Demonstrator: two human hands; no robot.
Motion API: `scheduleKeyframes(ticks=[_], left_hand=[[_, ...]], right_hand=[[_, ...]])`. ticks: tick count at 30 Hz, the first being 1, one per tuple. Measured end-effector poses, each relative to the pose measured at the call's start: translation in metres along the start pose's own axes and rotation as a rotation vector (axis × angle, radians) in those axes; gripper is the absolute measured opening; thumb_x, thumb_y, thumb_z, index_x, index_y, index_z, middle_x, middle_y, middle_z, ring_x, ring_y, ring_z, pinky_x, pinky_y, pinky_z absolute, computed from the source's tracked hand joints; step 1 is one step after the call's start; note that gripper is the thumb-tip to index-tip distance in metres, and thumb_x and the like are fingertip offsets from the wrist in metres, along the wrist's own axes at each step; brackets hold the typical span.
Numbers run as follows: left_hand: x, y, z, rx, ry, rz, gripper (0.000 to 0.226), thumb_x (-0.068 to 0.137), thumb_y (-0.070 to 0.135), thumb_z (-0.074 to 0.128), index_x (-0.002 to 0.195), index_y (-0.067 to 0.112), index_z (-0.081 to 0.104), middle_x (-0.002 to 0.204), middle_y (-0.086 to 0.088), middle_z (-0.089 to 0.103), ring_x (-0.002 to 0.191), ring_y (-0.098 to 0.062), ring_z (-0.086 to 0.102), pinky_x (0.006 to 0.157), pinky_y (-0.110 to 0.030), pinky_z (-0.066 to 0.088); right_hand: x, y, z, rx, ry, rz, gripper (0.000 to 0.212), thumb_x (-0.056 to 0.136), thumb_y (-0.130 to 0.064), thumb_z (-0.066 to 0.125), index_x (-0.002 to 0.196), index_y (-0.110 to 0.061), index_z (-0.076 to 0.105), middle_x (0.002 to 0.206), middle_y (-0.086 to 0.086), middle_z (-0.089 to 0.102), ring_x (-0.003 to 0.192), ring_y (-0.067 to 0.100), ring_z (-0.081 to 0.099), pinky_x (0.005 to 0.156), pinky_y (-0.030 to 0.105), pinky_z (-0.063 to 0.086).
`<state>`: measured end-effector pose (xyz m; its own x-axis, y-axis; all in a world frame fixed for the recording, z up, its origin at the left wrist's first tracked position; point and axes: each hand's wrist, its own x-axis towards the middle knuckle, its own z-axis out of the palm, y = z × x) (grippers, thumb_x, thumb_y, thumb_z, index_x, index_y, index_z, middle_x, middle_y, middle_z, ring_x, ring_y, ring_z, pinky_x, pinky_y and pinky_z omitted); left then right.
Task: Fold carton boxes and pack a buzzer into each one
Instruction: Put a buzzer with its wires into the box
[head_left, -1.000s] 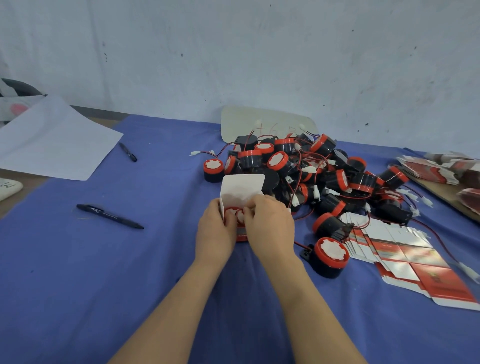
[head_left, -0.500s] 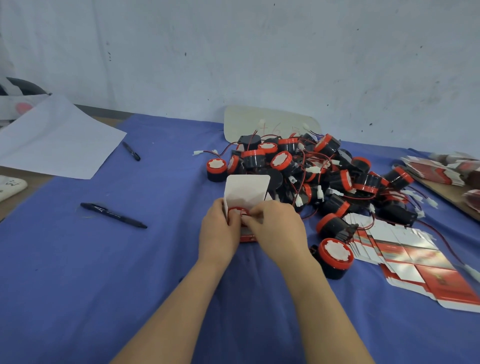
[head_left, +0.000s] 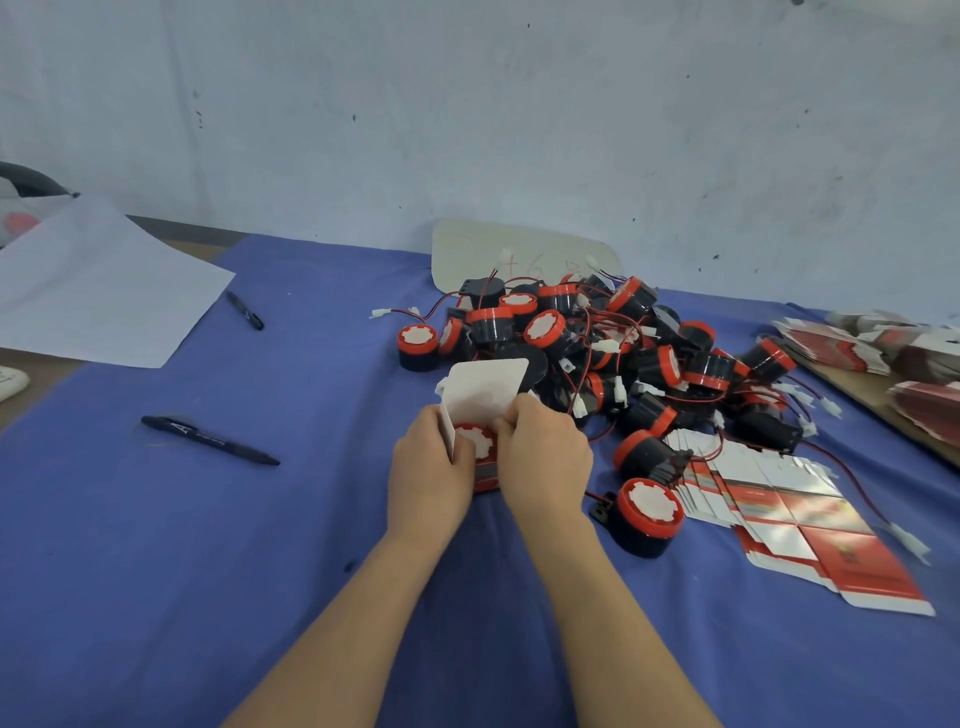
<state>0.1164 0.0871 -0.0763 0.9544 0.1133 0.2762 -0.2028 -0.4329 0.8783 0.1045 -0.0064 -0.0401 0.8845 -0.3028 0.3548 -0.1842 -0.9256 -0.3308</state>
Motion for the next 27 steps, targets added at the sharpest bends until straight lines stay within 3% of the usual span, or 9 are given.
scheduleKeyframes(ticks=[5,10,15,20,23,25,27], left_hand=[[0.000,0.001,-0.001,-0.016,-0.005,-0.041,0.004,0.092,0.014,0.048,0.095,0.015,0.049,0.093,-0.002,0.059,0.087,-0.023,0.058,0.075,-0.047,0.052],[-0.001,0.002,-0.001,-0.035,-0.017,-0.058,0.009,0.092,0.015,0.048,0.099,0.014,0.052,0.096,-0.002,0.061,0.088,-0.022,0.059,0.077,-0.049,0.052],[0.000,0.003,-0.001,-0.017,-0.007,-0.071,0.009,0.091,0.015,0.049,0.098,0.014,0.053,0.096,-0.002,0.061,0.087,-0.021,0.058,0.077,-0.048,0.052],[-0.001,0.004,-0.001,-0.008,0.011,-0.071,0.008,0.090,0.015,0.048,0.096,0.013,0.052,0.095,-0.003,0.060,0.085,-0.023,0.058,0.075,-0.049,0.052],[-0.001,0.005,-0.001,-0.002,0.018,-0.072,0.009,0.089,0.015,0.049,0.098,0.013,0.052,0.096,-0.003,0.060,0.085,-0.023,0.058,0.076,-0.049,0.052],[0.000,0.005,-0.001,-0.002,0.021,-0.072,0.010,0.089,0.014,0.049,0.098,0.012,0.052,0.095,-0.003,0.061,0.085,-0.024,0.059,0.076,-0.050,0.052],[-0.001,0.005,-0.001,0.005,0.022,-0.072,0.010,0.090,0.015,0.049,0.099,0.012,0.052,0.097,-0.003,0.060,0.086,-0.023,0.059,0.076,-0.049,0.052]], right_hand=[[-0.004,0.005,-0.004,-0.031,-0.098,-0.078,0.015,0.099,-0.023,0.044,0.091,-0.014,0.054,0.092,0.004,0.062,0.084,0.023,0.055,0.062,0.030,0.034],[-0.006,0.003,-0.018,-0.121,-0.158,-0.109,0.022,0.094,-0.009,0.048,0.101,-0.016,0.067,0.115,0.002,0.048,0.080,0.023,0.054,0.050,0.026,0.028],[-0.008,0.003,-0.025,-0.124,-0.161,-0.092,0.025,0.093,-0.009,0.045,0.102,-0.019,0.066,0.099,0.003,0.066,0.079,0.021,0.059,0.054,0.025,0.036],[-0.010,0.004,-0.025,-0.139,-0.357,-0.188,0.016,0.094,-0.011,0.042,0.093,-0.012,0.058,0.088,0.006,0.056,0.072,0.022,0.047,0.050,0.026,0.027],[-0.008,0.003,-0.024,-0.061,-0.494,-0.185,0.009,0.092,-0.014,0.043,0.084,-0.011,0.046,0.085,0.006,0.050,0.075,0.024,0.049,0.057,0.030,0.035],[-0.006,0.004,-0.024,0.025,-0.548,-0.175,0.011,0.092,-0.016,0.044,0.090,-0.007,0.049,0.086,0.009,0.056,0.077,0.027,0.055,0.065,0.034,0.046],[-0.007,0.006,-0.025,0.038,-0.541,-0.189,0.013,0.093,-0.018,0.044,0.093,-0.007,0.052,0.090,0.011,0.060,0.077,0.026,0.056,0.067,0.035,0.048]])
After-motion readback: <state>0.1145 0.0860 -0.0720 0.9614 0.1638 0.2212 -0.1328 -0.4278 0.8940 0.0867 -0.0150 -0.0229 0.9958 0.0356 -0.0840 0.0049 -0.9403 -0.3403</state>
